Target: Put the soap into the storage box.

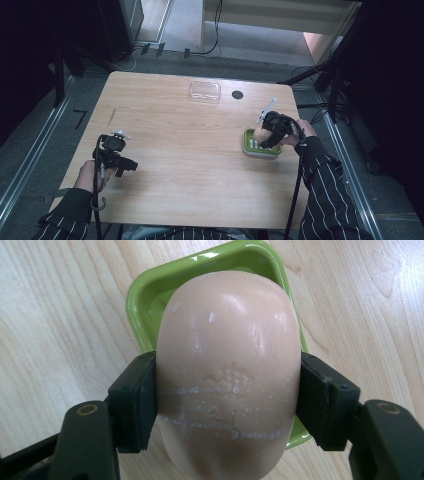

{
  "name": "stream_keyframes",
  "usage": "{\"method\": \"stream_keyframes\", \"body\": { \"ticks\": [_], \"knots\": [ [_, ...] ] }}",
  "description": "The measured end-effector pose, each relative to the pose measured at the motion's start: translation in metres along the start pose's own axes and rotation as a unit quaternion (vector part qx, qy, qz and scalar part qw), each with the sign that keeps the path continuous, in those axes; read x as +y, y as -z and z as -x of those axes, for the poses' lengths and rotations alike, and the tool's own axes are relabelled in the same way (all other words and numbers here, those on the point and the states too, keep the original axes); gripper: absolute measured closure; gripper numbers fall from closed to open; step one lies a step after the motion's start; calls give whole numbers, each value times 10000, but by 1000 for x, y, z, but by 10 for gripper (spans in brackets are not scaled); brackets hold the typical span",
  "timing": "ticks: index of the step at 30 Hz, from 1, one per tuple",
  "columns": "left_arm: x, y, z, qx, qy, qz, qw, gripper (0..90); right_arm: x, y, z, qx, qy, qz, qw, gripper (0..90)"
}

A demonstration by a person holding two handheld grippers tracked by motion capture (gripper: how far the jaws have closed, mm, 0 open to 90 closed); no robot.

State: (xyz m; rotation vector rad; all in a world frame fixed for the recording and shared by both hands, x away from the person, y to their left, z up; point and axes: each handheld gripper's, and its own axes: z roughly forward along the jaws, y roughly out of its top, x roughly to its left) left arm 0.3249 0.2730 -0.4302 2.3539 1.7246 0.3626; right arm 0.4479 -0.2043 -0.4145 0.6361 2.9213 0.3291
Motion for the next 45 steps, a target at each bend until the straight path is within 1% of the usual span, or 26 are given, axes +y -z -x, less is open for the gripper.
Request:
{"method": "stream_keyframes", "body": {
  "ticks": [2, 3, 4, 5, 7, 10, 11, 14, 21, 22, 23, 24, 26, 27, 30, 31, 33, 45],
  "knots": [
    [0, 0, 0, -1, 1, 0, 10000, 148, 0, -2, 0, 17, 0, 8, 10000, 336],
    [0, 0, 0, 3, 1, 0, 10000, 148, 0, -3, 0, -55, 28, 1, 10000, 336],
    [0, 0, 0, 5, 4, -2, 10000, 148, 0, -4, 0, -76, 42, 11, 10000, 336],
    [0, 0, 0, 6, 1, -4, 10000, 148, 0, -5, 1, -24, 28, 10, 10000, 336],
    [0, 0, 0, 2, -8, -6, 10000, 148, 0, -7, 1, -54, 6, -18, 10000, 336],
    [0, 0, 0, 10, -12, -10, 10000, 148, 0, -9, 2, -9, 21, -15, 10000, 336],
    [0, 0, 0, 7, -8, -9, 10000, 148, 0, -10, 3, -40, 39, -14, 10000, 336],
    [0, 0, 0, 8, -9, -9, 10000, 148, 1, -12, 3, -3, 9, -24, 10000, 336],
    [0, -1, 0, 11, -8, -15, 10000, 148, 0, -22, 6, 68, -17, -30, 10000, 336],
    [0, -1, 0, 3, -20, -18, 10000, 148, 1, -22, 5, 37, -22, -46, 10000, 336],
    [0, -1, 0, 3, -26, -18, 10000, 148, 1, -24, 5, 24, 25, -37, 10000, 336],
    [0, -1, 0, 11, -25, -16, 10000, 148, 1, -24, 5, 5, 27, -30, 10000, 336],
    [0, -1, 0, 9, -35, -21, 10000, 148, 1, -25, 6, 57, 4, -20, 10000, 336],
    [0, -1, 0, 8, -26, -17, 10000, 148, 1, -26, 6, 32, 9, -26, 10000, 336],
    [0, -1, 0, 10, -10, -18, 10000, 148, 1, -28, 7, 57, 13, -32, 10000, 335],
    [0, -1, 0, 8, -18, -20, 10000, 148, 1, -28, 7, 44, 55, -58, 10000, 335],
    [0, -1, 0, 14, -33, -19, 10000, 148, 2, -29, 7, 41, 23, -37, 10000, 335],
    [0, -1, 0, 9, -23, -27, 10000, 148, 3, -34, 9, 54, 57, -63, 9999, 335]
  ]
}}
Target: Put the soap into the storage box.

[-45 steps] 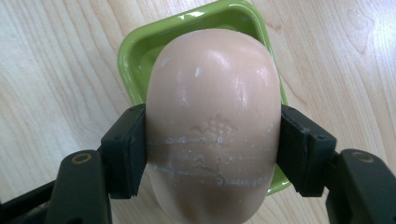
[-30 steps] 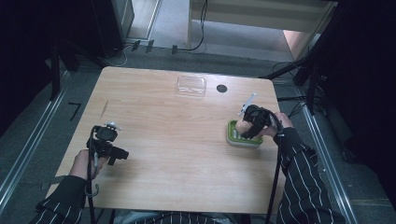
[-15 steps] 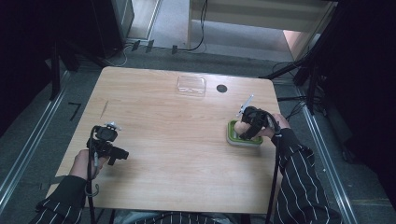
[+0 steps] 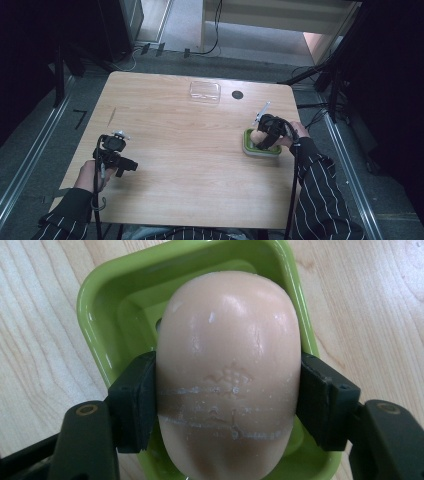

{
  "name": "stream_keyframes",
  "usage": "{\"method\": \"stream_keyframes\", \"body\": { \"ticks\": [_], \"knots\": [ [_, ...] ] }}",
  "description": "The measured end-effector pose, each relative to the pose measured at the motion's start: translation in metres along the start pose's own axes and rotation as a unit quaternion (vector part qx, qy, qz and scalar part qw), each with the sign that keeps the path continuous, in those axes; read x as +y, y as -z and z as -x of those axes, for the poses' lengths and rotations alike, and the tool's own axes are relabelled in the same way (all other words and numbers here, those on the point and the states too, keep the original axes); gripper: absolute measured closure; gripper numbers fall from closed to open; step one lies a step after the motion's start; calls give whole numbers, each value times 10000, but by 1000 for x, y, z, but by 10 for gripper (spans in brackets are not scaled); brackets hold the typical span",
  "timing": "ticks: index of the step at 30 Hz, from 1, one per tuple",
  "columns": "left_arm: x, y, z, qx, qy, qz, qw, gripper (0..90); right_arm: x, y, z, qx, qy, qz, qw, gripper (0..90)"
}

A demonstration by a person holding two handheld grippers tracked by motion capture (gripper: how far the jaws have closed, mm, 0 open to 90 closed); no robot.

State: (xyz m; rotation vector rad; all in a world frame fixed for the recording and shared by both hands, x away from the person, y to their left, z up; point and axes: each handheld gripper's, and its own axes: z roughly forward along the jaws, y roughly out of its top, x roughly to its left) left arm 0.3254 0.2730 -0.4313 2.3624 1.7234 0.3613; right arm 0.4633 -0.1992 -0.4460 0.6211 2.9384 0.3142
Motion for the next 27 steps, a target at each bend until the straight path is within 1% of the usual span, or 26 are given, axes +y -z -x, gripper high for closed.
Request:
{"method": "stream_keyframes", "body": {
  "ticks": [2, 5, 7, 13, 17, 27],
  "knots": [
    [0, 0, 0, -1, -5, -5, 10000, 148, 0, -1, 0, 6, -17, 16, 10000, 335],
    [0, 0, 0, -3, -8, -4, 10000, 148, 0, -3, 0, -11, 26, -48, 10000, 335],
    [0, 0, 0, -1, -6, -3, 10000, 148, 0, -3, 0, -4, 3, -7, 10000, 335],
    [0, 0, 0, -3, -7, -7, 10000, 148, 0, -3, -1, -25, 29, 4, 10000, 334],
    [0, 0, 0, -4, -5, -5, 10000, 148, -1, -3, 0, -24, -4, 23, 10000, 333],
    [0, 0, 0, 0, -7, -1, 10000, 148, 0, -3, 0, -41, -24, -25, 10000, 325]
  ]
}}
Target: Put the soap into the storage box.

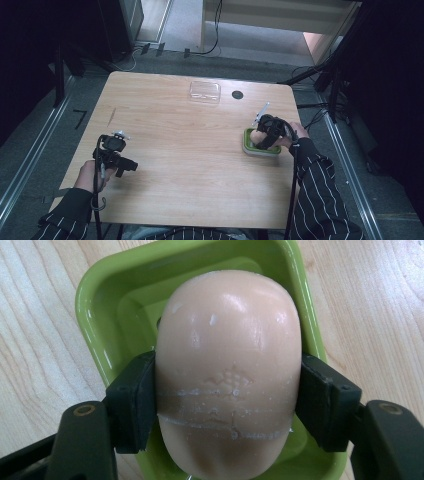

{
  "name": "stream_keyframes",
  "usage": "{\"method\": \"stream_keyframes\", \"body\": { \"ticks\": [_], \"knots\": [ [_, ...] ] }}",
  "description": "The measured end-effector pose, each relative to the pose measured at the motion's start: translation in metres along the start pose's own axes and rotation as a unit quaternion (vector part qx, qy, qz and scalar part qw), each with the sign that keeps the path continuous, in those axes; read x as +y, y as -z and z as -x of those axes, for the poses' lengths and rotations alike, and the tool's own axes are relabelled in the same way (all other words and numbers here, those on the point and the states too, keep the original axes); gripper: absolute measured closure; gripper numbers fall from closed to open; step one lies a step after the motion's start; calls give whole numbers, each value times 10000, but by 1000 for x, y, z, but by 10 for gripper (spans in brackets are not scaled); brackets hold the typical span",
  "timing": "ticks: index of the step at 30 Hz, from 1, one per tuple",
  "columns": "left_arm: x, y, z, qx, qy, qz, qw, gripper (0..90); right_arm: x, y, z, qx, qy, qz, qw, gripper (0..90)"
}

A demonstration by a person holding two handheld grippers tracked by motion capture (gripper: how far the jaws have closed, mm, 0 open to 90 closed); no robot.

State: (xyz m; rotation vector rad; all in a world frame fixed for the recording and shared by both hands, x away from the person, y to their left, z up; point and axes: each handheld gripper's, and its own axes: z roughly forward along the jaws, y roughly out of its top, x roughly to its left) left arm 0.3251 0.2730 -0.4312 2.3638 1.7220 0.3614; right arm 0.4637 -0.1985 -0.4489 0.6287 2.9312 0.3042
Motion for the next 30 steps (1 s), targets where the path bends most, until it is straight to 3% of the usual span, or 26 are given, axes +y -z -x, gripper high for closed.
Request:
{"method": "stream_keyframes", "body": {
  "ticks": [8, 26, 30],
  "knots": [
    [0, 0, 0, -1, -3, -7, 10000, 148, -1, 0, 2, 100, -25, 96, 9999, 323],
    [0, 0, 0, -3, -2, -3, 10000, 148, 0, 0, 1, 4, -34, 4, 10000, 318],
    [0, 0, 0, 4, -8, -5, 10000, 148, 0, 7, 4, -11, -169, 19, 9999, 233]
  ]
}}
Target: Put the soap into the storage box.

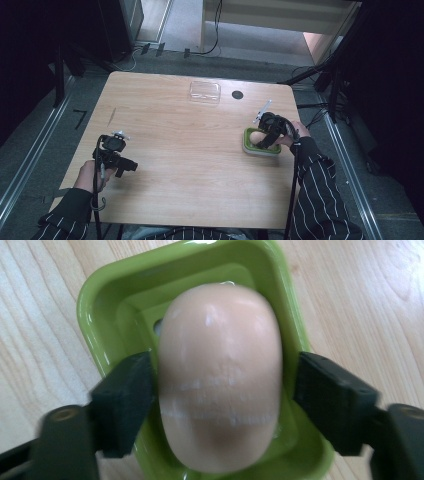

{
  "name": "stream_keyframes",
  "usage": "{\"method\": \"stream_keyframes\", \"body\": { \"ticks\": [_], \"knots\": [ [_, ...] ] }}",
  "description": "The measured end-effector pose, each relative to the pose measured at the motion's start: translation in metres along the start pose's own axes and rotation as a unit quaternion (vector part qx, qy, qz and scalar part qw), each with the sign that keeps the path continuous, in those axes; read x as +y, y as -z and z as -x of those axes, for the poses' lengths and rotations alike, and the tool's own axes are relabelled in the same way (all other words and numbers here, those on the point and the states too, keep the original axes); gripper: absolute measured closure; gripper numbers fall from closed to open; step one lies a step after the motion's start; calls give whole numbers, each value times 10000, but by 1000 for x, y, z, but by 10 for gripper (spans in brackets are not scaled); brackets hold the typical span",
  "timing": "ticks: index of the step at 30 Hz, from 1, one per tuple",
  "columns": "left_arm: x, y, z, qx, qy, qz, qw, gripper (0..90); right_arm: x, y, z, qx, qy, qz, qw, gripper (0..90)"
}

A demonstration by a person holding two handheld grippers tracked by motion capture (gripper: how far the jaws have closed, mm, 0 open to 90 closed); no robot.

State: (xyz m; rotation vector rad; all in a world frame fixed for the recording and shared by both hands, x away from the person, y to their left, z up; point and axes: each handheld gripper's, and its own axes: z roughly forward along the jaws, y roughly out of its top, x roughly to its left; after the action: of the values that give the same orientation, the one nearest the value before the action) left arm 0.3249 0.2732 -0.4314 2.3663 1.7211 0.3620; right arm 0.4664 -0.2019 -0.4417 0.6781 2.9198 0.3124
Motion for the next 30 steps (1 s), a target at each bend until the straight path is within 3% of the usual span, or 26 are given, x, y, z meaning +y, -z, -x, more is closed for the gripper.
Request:
{"method": "stream_keyframes", "body": {
  "ticks": [8, 20, 23, 30],
  "knots": [
    [0, 0, 0, -4, -5, 8, 10000, 148, -4, 0, 2, 83, -65, 135, 9999, 228],
    [1, 1, 2, -8, -11, 16, 10000, 148, -3, 14, -6, 112, -369, 422, 9984, 142],
    [2, 1, 3, -11, -23, 22, 10000, 148, -1, 18, -10, 137, -620, 562, 9964, 130],
    [1, 1, 1, -12, -21, 39, 10000, 148, 2, 26, -20, 69, -814, 859, 9929, 128]
  ]
}}
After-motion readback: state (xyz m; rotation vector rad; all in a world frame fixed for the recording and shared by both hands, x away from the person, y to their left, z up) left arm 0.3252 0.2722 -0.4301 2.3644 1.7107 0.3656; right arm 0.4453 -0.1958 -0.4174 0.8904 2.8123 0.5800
